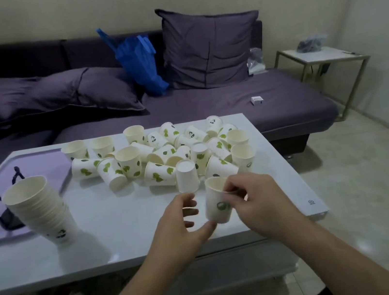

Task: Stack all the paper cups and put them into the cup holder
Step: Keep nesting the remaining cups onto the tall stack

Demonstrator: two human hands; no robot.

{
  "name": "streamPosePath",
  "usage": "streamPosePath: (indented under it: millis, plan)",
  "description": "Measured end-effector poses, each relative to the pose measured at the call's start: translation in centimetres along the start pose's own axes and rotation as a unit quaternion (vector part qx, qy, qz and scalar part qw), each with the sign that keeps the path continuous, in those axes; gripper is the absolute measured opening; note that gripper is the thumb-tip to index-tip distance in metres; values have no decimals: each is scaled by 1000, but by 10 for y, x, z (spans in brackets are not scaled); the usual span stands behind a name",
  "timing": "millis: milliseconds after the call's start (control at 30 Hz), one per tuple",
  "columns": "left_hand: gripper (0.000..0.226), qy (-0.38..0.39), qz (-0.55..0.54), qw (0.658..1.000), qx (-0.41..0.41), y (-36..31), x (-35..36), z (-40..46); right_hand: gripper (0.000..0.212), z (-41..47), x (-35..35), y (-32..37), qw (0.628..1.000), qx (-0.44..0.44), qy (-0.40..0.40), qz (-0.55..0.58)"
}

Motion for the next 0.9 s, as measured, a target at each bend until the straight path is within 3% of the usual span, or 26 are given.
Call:
streamPosePath:
  millis: [67,200,300,400,500,567,633,700,900]
  plan:
    - [68,25,-47,999,-11,-1,1,2,13,-6,9,15,996,-17,50,69]
    - [55,27,-96,995,-26,2,-2,4,8,0,16,15,985,-22,69,158]
    - [58,6,-65,997,-37,5,-10,8,24,21,6,-6,983,27,-15,183]
    - [61,-3,-62,997,-42,9,-14,14,34,50,0,-44,984,133,-103,52]
    - [59,-13,-79,996,-45,10,-15,19,54,70,5,-70,974,216,-46,-54]
    - [58,-14,-79,996,-49,11,-15,22,48,76,10,-80,968,234,-21,-90]
    - [59,-12,-80,995,-53,13,-16,26,24,78,13,-88,966,227,-31,-116]
    - [60,-10,-82,995,-52,13,-19,29,13,76,14,-94,961,234,-54,-137]
    - [61,-16,-92,994,-49,8,-33,31,28,68,-9,-74,938,250,-110,-215]
Point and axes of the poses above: each hand's wrist, its own z-axis towards the middle knuckle, its own x-axis out of the palm, y = z × x, the point moved 4 cm from there along z, towards the middle knuckle, and after that the axes turned 4 degrees about -y, right-handed, at the moved point
